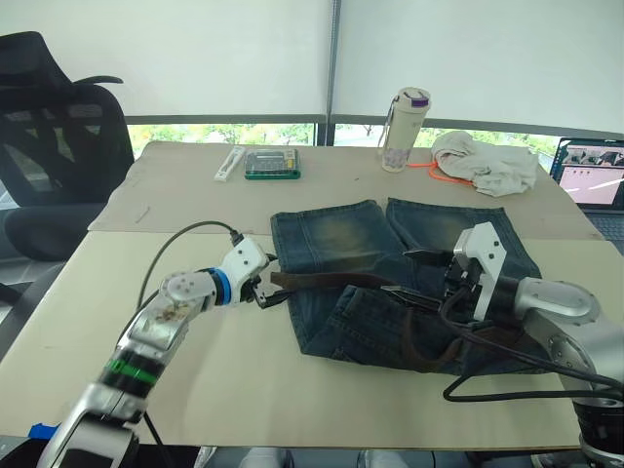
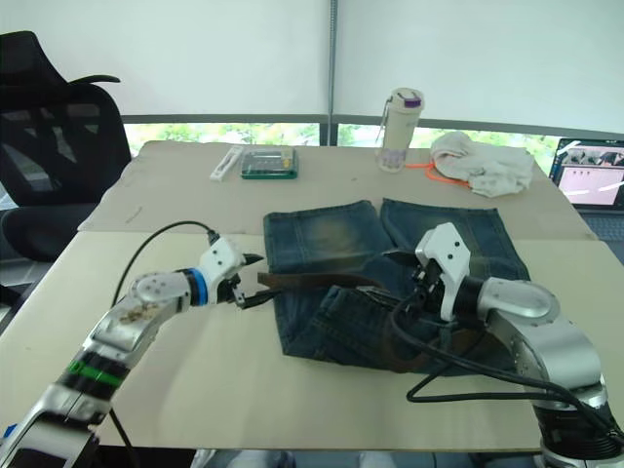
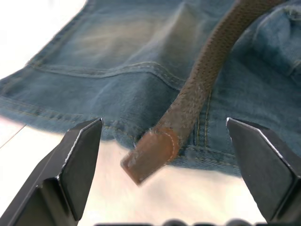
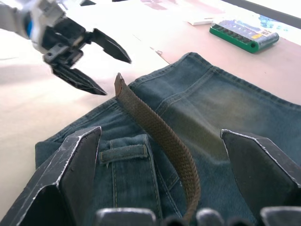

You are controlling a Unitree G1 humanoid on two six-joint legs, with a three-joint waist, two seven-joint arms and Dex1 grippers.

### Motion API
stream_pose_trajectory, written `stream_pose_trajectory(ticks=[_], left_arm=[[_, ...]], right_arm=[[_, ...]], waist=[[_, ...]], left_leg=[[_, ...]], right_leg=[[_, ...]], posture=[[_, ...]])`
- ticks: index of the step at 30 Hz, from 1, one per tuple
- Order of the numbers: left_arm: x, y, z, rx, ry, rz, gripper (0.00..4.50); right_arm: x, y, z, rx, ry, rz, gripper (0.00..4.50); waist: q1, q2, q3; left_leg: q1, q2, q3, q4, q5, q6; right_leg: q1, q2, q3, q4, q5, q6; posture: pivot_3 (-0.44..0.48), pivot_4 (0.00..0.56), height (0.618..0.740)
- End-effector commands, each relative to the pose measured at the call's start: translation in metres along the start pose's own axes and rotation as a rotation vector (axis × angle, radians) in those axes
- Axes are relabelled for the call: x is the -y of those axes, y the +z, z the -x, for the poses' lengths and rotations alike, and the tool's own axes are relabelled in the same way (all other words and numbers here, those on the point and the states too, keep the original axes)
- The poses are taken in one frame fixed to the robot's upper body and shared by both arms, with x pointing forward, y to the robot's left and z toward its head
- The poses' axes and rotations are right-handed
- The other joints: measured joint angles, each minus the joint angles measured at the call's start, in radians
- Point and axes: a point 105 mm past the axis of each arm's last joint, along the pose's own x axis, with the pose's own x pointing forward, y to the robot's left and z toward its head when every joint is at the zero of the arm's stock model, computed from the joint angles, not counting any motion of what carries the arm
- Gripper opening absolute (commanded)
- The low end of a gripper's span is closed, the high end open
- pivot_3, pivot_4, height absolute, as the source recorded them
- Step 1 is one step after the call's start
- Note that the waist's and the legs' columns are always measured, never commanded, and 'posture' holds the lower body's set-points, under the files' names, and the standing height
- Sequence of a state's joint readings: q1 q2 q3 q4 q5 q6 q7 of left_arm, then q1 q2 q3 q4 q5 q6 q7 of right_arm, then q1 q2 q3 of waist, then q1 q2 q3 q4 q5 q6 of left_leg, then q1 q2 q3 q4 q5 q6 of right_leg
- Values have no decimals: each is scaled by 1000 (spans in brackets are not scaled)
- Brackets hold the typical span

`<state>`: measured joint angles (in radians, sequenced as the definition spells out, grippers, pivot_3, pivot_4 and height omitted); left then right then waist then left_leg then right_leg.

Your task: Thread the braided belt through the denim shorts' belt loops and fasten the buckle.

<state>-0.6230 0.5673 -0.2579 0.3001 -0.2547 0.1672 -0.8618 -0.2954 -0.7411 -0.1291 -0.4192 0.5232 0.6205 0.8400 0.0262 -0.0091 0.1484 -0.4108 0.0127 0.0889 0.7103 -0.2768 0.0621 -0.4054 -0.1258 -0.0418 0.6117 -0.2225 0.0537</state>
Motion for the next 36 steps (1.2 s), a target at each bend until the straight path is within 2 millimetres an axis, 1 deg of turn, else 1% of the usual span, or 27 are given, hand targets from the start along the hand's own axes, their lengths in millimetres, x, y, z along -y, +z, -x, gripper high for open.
stream_pose_trajectory(ticks=[1, 5, 8, 10, 12, 15, 16, 17, 19, 22, 26, 28, 30, 31, 32, 34, 36], left_arm=[[-3, 5, -8, 35, -77, 1, 4451], [5, -8, -4, -49, -232, -17, 4451], [5, -17, 5, -115, -302, -19, 3702], [3, -19, 8, -125, -310, -27, 3061], [1, -16, 7, -105, -300, -36, 2310], [-1, -5, 1, -44, -277, -61, 1414], [0, -1, -1, -21, -279, -62, 1046], [2, 4, -2, -3, -285, -67, 622], [4, 17, -5, 45, -298, -82, 32], [10, 32, -6, 81, -327, -126, 32], [17, 53, -6, 134, -353, -196, 32], [21, 66, -9, 176, -359, -220, 32], [22, 83, -12, 237, -335, -260, 32], [20, 92, -15, 275, -299, -298, 32], [17, 99, -18, 302, -248, -371, 32], [7, 112, -24, 343, -120, -499, 32], [-1, 122, -28, 378, -23, -551, 32]], right_arm=[[-2, 8, 2, 15, -1, 22, 4500], [-2, 6, 3, 7, -4, 26, 4500], [0, 6, 6, -1, -14, 31, 4500], [1, 6, 8, -7, -18, 35, 4500], [2, 6, 8, -12, -18, 38, 4500], [1, 7, 7, -30, 5, 50, 4500], [-1, 8, 5, -34, 20, 57, 4500], [-3, 9, 3, -35, 36, 61, 4500], [-10, 14, -5, -26, 78, 77, 4500], [-15, 19, -14, -14, 117, 113, 4500], [-18, 26, -27, -11, 152, 218, 4500], [-15, 32, -34, 6, 132, 281, 4500], [-8, 44, -38, 46, 101, 311, 4500], [-1, 52, -37, 76, 62, 297, 4500], [5, 59, -36, 103, 27, 265, 4500], [9, 69, -28, 164, 4, 156, 4500], [10, 72, -20, 192, -2, 49, 4500]], waist=[[-1, 0, 0], [-13, 0, 0], [-14, 0, 0], [-14, 0, 0], [-13, 0, 0], [-8, 0, 0], [-8, 0, 0], [-9, 0, 0], [-12, -1, 0], [-14, -1, 0], [-13, -1, 0], [-12, -1, 0], [-12, -1, 0], [-11, -1, 0], [-11, -1, 0], [-7, -1, 1], [-3, -1, 0]], left_leg=[[-1, 0, 0, 1, 0, 1], [-2, 0, 1, 1, -1, 1], [-2, 0, 0, 1, 0, 1], [-2, 0, 0, 1, -1, 1], [-2, 1, 0, 1, -1, 3], [-3, 2, -1, 2, -2, 3], [-4, 1, -1, 3, -2, 3], [-4, 1, -1, 3, -2, 3], [-4, 1, -1, 3, -2, 3], [-4, 1, -1, 3, -2, 3], [-4, 1, 0, 3, -2, 3], [-4, 1, -1, 3, -2, 3], [-4, 1, -1, 3, -2, 3], [-5, 1, -1, 3, -1, 3], [-5, 1, -1, 4, -1, 3], [-5, 1, -1, 4, -1, 2], [-5, 1, -1, 3, -1, 2]], right_leg=[[0, 0, 0, 0, 0, 0], [-1, 1, 0, 1, 0, 1], [-1, 1, 0, 1, 0, 1], [-1, 1, 0, 1, 0, 1], [-1, 1, 0, 1, 0, 1], [-1, 1, 0, 1, 0, 1], [-1, 0, 0, 1, 0, 1], [-1, 0, 0, 1, 0, 1], [-1, 0, 0, 1, 1, 1], [-2, 0, 0, 1, 1, 1], [-2, 0, 0, 1, 1, 1], [-2, 0, 0, 1, 1, 2], [-2, 0, 0, 1, 1, 2], [-2, 0, 0, 1, 1, 2], [-2, 0, 0, 2, 1, 2], [-2, 0, 0, 2, 1, 2], [-2, 0, -1, 2, 1, 2]], posture=[[0, 150, 737], [0, 150, 737], [0, 150, 737], [0, 150, 737], [0, 150, 737], [0, 150, 737], [0, 150, 737], [0, 150, 737], [0, 150, 737], [0, 150, 737], [0, 150, 737], [0, 150, 737], [0, 150, 737], [0, 150, 737], [0, 150, 737], [0, 150, 737], [0, 150, 737]])
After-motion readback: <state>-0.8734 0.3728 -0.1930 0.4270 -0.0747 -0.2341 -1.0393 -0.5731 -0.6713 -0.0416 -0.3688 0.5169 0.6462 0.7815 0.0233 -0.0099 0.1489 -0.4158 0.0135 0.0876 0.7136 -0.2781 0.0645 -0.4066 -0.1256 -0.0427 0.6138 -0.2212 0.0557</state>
